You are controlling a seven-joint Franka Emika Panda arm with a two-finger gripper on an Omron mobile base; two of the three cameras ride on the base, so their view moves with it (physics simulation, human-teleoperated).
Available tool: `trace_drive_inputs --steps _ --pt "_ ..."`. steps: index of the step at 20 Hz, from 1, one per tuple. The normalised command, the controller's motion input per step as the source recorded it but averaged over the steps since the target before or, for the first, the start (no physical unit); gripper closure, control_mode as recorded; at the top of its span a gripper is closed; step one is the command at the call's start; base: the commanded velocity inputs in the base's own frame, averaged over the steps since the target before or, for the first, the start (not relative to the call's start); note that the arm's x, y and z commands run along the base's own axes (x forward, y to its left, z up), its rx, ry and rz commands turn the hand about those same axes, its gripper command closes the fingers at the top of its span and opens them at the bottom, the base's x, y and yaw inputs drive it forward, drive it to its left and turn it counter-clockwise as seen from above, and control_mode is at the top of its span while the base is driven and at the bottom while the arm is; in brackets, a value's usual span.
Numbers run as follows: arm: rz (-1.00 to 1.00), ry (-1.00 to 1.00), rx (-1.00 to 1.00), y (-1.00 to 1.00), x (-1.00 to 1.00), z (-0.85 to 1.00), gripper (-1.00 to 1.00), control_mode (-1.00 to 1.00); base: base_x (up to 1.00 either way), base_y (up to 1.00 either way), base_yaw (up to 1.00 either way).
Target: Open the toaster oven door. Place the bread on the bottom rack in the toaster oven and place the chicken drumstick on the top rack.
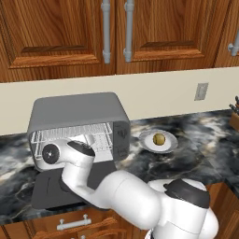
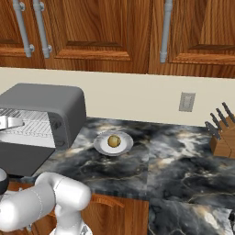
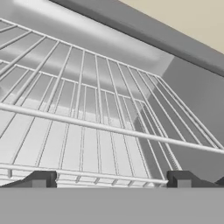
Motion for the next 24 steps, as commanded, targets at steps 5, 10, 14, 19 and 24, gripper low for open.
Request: trace_drive_inputs --steps 5,10,14,19,24 --pt "0.00 0.00 0.00 0.01 0.01 -0.06 -1.00 -1.00 0.00 0.00 0.00" --pt "0.00 -0.04 0.00 0.07 -0.01 -0.17 -1.00 -1.00 0.00 0.00 0.00" --pt "0.00 -0.01 0.00 0.08 0.00 -0.12 -1.00 -1.00 0.00 0.00 0.00" --pt "-0.01 0.01 0.00 0.03 0.01 -0.04 -1.00 -1.00 0.00 0.00 0.00" --pt "-0.04 0.02 0.00 0.06 -0.01 -0.02 -1.00 -1.00 0.00 0.00 0.00"
